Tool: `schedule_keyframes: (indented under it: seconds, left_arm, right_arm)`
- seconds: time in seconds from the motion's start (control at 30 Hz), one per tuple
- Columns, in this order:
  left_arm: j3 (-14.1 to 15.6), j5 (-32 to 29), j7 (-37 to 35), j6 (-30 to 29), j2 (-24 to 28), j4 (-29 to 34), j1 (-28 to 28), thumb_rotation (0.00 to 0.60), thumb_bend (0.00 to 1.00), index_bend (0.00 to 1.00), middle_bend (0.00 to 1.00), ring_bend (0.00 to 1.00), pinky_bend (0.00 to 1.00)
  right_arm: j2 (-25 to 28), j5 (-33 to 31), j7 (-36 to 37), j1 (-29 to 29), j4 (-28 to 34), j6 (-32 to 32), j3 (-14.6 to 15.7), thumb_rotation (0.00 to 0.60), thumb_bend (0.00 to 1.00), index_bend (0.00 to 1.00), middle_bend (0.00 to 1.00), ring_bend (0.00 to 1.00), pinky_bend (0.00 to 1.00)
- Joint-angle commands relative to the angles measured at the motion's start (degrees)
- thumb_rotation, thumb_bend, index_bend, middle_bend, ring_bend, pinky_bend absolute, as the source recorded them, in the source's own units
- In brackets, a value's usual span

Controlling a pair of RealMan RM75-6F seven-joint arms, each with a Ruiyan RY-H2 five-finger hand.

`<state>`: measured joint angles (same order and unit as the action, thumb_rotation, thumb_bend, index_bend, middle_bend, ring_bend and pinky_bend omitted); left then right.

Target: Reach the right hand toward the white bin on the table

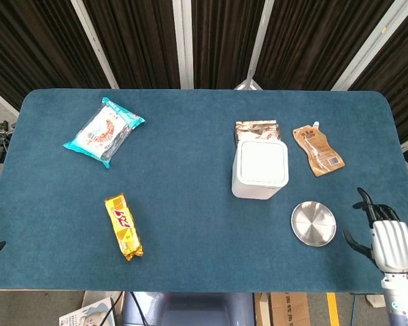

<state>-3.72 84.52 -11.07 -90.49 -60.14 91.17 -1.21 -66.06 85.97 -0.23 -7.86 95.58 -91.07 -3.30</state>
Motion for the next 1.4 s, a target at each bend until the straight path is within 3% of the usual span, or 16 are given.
schedule_keyframes:
  seconds: [0.03,0.23,0.43,0.67,0.9,1.4]
  left_arm:
    - [0.0,0.0,0.1,0.2,0.0,0.0,0.1,0.600,0.00,0.19,0.13,0.00,0.14]
    - [-0.1,-0.3,0.2,0.4,0.0,0.1,0.2,0.600,0.00,0.19,0.13,0.00,0.14]
    - [-0.2,-0.6,0.4,0.5,-0.1,0.1,0.3,0.600,0.00,0.19,0.13,0.00,0.14]
    - [-0.3,-0.9,0.9,0.8,-0.2,0.2,0.4,0.600,0.00,0.19,0.13,0.00,0.14]
    - [-0.4,-1.1,1.0,0.9,-0.3,0.3,0.5,0.600,0.00,0.19,0.13,0.00,0.14]
    - [-0.7,-1.7,-0.5,1.3,-0.2,-0.3,0.6,0.600,0.00,0.19,0.13,0.00,0.14]
  right_arm:
    - [3.6,-0.8,-2.3,-3.3,4.1,4.2,-2.5,0.600,0.42,0.11,0.70,0.65,0.66]
    - [9.1,-4.8,-8.0,-9.8,10.3,15.7,-5.0,0.600,0.69,0.12,0.84,0.73,0.69]
    - [11.3,-9.8,-16.5,-15.4,15.5,24.5,-6.5,0.600,0.78,0.12,0.84,0.73,0.72]
    - [10.5,-18.5,-24.6,-20.9,20.4,28.6,-9.3,0.600,0.78,0.12,0.84,0.73,0.72]
    - [8.9,-22.8,-28.2,-24.5,22.6,30.9,-9.7,0.600,0.78,0.12,0.84,0.73,0.72]
    - [5.2,-32.8,-35.5,-30.7,22.4,32.8,-7.1,0.600,0.78,0.17,0.84,0.73,0.72]
